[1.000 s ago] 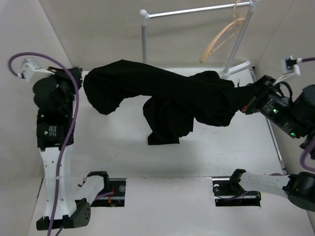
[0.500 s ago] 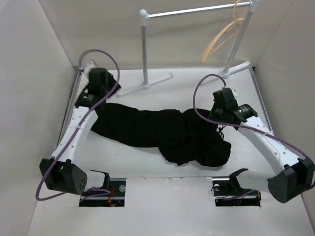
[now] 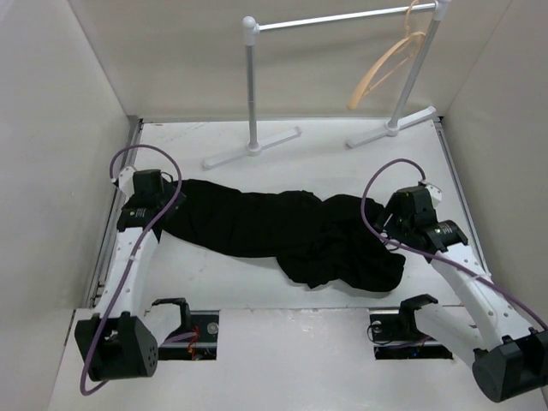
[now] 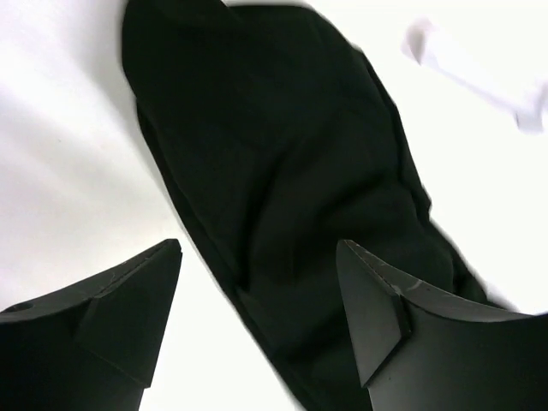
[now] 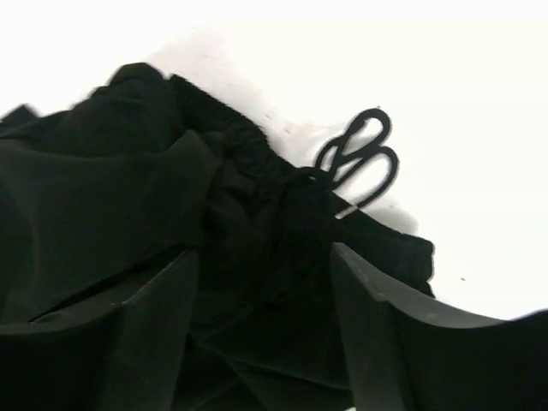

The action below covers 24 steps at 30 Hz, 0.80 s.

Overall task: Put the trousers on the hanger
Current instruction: Flatten out the trousers at the center of the board.

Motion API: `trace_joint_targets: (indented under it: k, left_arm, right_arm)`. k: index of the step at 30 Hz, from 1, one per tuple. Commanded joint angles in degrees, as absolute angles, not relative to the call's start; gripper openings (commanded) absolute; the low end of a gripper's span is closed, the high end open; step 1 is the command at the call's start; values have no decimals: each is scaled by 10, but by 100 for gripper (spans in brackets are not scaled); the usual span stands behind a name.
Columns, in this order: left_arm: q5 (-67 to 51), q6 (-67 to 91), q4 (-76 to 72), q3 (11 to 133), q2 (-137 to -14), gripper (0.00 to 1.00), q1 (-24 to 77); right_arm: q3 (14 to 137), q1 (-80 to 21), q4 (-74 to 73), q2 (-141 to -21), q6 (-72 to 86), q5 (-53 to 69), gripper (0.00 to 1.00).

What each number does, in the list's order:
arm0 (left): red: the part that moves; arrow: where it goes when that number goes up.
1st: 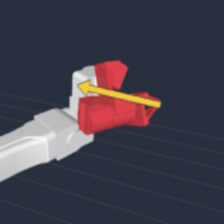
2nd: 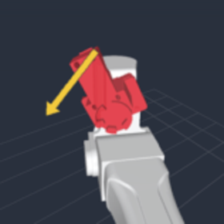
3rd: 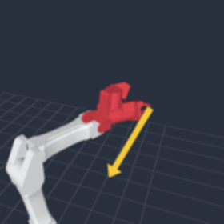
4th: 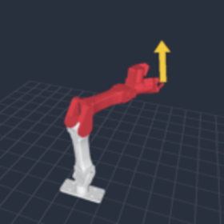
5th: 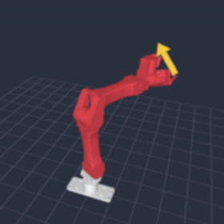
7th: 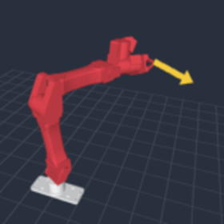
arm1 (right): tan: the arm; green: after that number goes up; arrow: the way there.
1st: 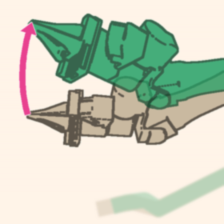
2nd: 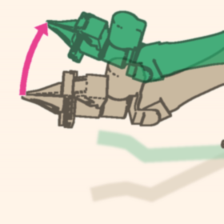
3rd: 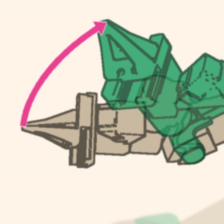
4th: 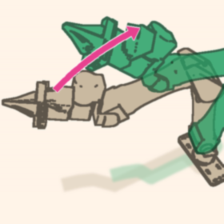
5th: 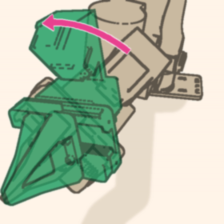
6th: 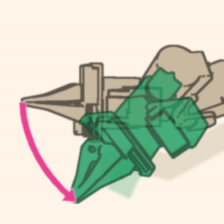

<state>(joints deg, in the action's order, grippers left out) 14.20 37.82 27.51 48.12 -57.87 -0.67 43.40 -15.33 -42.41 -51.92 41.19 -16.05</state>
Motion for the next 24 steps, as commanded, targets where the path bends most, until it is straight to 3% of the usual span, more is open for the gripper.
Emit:
trace_joint_targets:
  k: [1, 3, 6, 7, 9, 10, 13, 14, 16, 21, 22, 24]
  left_arm:
    - [116, 396, 200, 479, -627, 71, -54]
    - [99, 400, 169, 490, -674, 71, -75]
    - [98, 405, 141, 525, -760, 69, -97]
    - [98, 408, 135, 538, -787, 69, -103]
    - [99, 410, 121, 568, -835, 69, -108]
    - [103, 410, 114, 583, -858, 69, -108]
    - [112, 409, 110, 622, -915, 70, -106]
    - [113, 408, 112, 631, -930, 71, -105]
    - [116, 405, 122, 648, -968, 71, -105]
    - [124, 406, 134, 663, -1033, 68, -111]
    - [121, 407, 133, 664, -1041, 59, -111]
    - [115, 410, 132, 664, -1047, 33, -109]
  right_arm:
    - [471, -152, -389, -507, 403, -159, 72]
    - [482, -150, -374, -511, 394, -154, 72]
    - [493, -135, -347, -536, 385, -122, 22]
    - [497, -129, -336, -548, 382, -110, 14]
    - [505, -111, -317, -568, 379, -92, 15]
    - [510, -102, -300, -577, 374, -84, 20]
    - [524, -72, -261, -614, 363, -66, 58]
    - [530, -64, -258, -627, 366, -56, 67]
    - [534, -58, -248, -644, 369, -38, 75]
    - [521, -61, -208, -685, 380, 15, 73]
    - [519, -61, -200, -697, 388, 23, 67]
    - [522, -58, -193, -711, 407, 46, 35]
